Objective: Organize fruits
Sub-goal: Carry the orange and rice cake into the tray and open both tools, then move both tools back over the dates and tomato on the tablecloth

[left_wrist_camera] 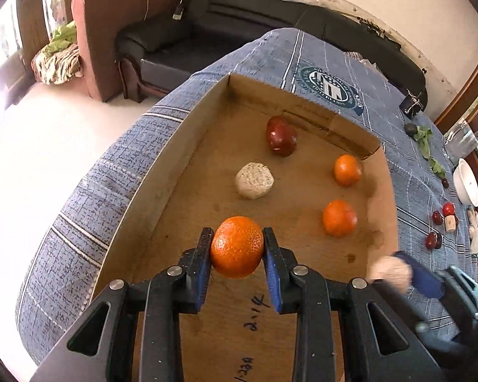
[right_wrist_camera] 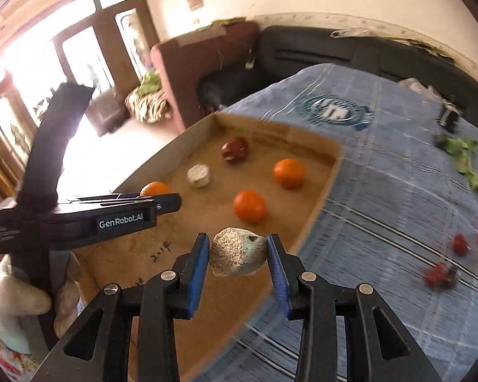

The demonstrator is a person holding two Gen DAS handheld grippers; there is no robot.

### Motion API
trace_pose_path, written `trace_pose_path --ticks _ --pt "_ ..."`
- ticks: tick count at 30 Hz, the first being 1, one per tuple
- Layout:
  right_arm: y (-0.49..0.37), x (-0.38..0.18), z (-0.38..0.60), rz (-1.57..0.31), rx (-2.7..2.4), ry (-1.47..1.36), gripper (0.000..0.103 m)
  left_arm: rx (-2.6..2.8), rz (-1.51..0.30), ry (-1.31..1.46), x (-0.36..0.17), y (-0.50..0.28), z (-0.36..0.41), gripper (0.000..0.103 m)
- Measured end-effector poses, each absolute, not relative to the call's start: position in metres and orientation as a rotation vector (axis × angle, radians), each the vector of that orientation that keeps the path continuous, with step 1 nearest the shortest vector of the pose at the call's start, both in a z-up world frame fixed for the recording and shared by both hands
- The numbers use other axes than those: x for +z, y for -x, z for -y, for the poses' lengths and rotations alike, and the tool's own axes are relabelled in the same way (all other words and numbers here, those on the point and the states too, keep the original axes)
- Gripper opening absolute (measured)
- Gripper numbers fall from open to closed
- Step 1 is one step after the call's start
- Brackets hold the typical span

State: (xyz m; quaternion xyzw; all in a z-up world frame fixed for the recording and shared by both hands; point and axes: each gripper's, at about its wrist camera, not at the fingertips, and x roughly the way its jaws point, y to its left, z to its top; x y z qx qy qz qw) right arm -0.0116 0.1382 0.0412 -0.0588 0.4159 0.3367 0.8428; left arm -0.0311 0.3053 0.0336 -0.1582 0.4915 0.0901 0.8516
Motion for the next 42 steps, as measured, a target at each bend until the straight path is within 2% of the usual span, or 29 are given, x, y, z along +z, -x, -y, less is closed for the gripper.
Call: trace_pose_path --ticks 8,11,12,13,14,15,21,27,36,42 --pt "0.006 0.017 -0.170 -0.935 0.695 0.187 0.042 0.176 -1.032 0.374 0.028 0.025 -0.313 0.030" --pt "0.005 0.016 -0.174 -0.926 0.684 0.204 0.043 0.169 -1.015 0.414 0.031 0.028 -0.319 0.041" --pt "0.004 0.017 -0.174 -0.925 0.681 0.206 0.049 0.171 -1.007 0.425 0.032 0.030 -0.320 0.048" --pt "0.004 0.019 -0.173 -0.917 0.678 0.206 0.055 0.174 -0.995 0.437 0.035 0.034 -0.322 0.051" --pt "0.004 0.020 -0.172 -0.907 0.679 0.203 0.067 0.174 -0.986 0.445 0.037 0.037 -0.322 0.051" --pt "0.006 0.023 -0.170 -0.893 0.680 0.199 0.074 0.169 -0.974 0.455 0.040 0.041 -0.323 0.051" --pt "0.027 0.049 -0.140 -0.809 0.650 0.152 0.075 0.158 -0.896 0.507 0.063 0.068 -0.322 0.055" --pt "0.046 0.063 -0.077 -0.766 0.550 -0.018 0.081 0.163 -0.798 0.481 0.087 0.099 -0.292 0.080" --pt "0.080 0.049 0.025 -0.766 0.291 -0.236 0.081 0.069 -0.743 0.256 0.104 0.121 -0.196 0.081" --pt "0.096 0.042 0.052 -0.776 0.236 -0.274 0.088 0.107 -0.727 0.124 0.104 0.128 -0.162 0.081"
